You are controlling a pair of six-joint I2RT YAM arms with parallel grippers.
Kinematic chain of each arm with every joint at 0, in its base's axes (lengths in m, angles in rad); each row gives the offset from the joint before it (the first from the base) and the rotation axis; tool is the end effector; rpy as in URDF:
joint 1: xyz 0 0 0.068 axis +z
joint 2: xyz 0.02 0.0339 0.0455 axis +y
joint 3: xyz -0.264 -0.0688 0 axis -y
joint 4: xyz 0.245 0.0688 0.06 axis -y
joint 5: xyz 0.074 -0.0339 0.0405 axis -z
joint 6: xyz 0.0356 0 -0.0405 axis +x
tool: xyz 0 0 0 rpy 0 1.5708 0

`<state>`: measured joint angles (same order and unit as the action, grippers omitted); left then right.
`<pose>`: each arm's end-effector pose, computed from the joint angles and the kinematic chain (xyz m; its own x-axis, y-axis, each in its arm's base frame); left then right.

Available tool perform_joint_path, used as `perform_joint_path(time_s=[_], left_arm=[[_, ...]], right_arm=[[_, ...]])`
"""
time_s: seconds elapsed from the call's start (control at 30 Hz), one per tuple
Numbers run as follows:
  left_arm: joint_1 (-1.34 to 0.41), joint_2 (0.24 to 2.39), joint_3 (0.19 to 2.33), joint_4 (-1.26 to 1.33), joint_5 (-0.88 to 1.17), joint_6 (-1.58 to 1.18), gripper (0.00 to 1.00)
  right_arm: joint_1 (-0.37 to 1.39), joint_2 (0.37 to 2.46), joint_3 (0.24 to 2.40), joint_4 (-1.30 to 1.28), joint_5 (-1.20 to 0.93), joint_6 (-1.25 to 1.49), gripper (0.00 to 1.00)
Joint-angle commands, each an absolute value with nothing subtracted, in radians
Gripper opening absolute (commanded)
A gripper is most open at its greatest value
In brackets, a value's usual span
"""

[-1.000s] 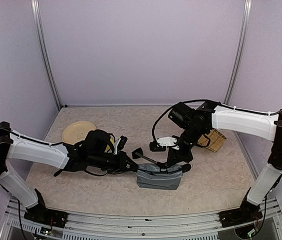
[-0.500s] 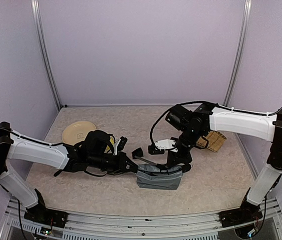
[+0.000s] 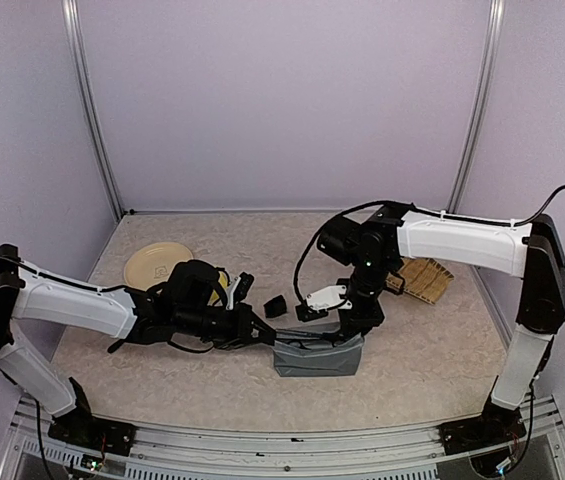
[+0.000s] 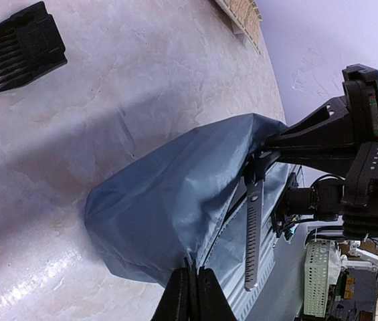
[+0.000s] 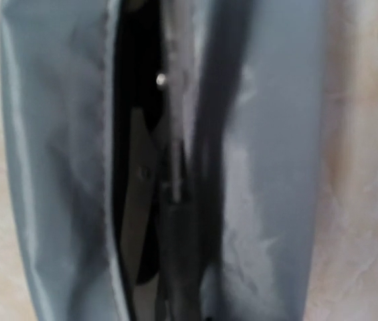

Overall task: Sort the hair-cutting tools
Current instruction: Place the scissors in the kit bag.

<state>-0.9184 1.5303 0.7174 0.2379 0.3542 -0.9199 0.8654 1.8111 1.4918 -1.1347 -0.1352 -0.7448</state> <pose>0.1792 -0.2550 0.1822 -0.9335 -0.0071 -0.3584 0.2960 0.5487 -0.7819 0.2213 0.2673 0.2414 0.0448 -0.9833 -0.1764 -0.9986 -0.0490 0.0194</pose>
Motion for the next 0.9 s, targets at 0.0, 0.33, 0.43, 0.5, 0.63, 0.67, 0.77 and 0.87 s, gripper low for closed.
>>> perform_joint_path(time_s=[0.0, 0.33, 0.43, 0.5, 0.63, 0.67, 0.77, 0.87], left_arm=[[-0.913, 1.500, 0.704, 0.225, 0.344, -0.924, 0.00], [-0.908, 1.497, 0.713, 0.215, 0.342, -0.926, 0.00], [-0.908, 1.507, 0.723, 0.219, 0.352, -0.924, 0.00], [-0.908, 1.516, 0.730, 0.217, 0.358, -0.921, 0.00], [-0.908, 1.525, 0.734, 0.219, 0.367, -0.917, 0.00], [-0.908, 1.526, 0.734, 0.219, 0.368, -0.916, 0.00], [-0.908, 1.529, 0.733, 0.211, 0.367, -0.913, 0.00], [-0.906, 1.530, 0.733, 0.200, 0.362, -0.908, 0.00]], right_arm=[[0.884, 1.848, 1.514, -1.213, -0.057, -0.795, 0.00], [0.905, 1.876, 1.486, -1.216, 0.037, -0.793, 0.00], [0.910, 1.884, 1.492, -1.210, 0.043, -0.787, 0.00], [0.914, 1.888, 1.505, -1.208, 0.034, -0.775, 0.00], [0.913, 1.882, 1.507, -1.178, 0.046, -0.747, 0.00], [0.913, 1.883, 1.503, -1.175, 0.047, -0.745, 0.00], [0.912, 1.884, 1.493, -1.165, 0.059, -0.735, 0.00], [0.908, 1.879, 1.490, -1.154, 0.084, -0.734, 0.00]])
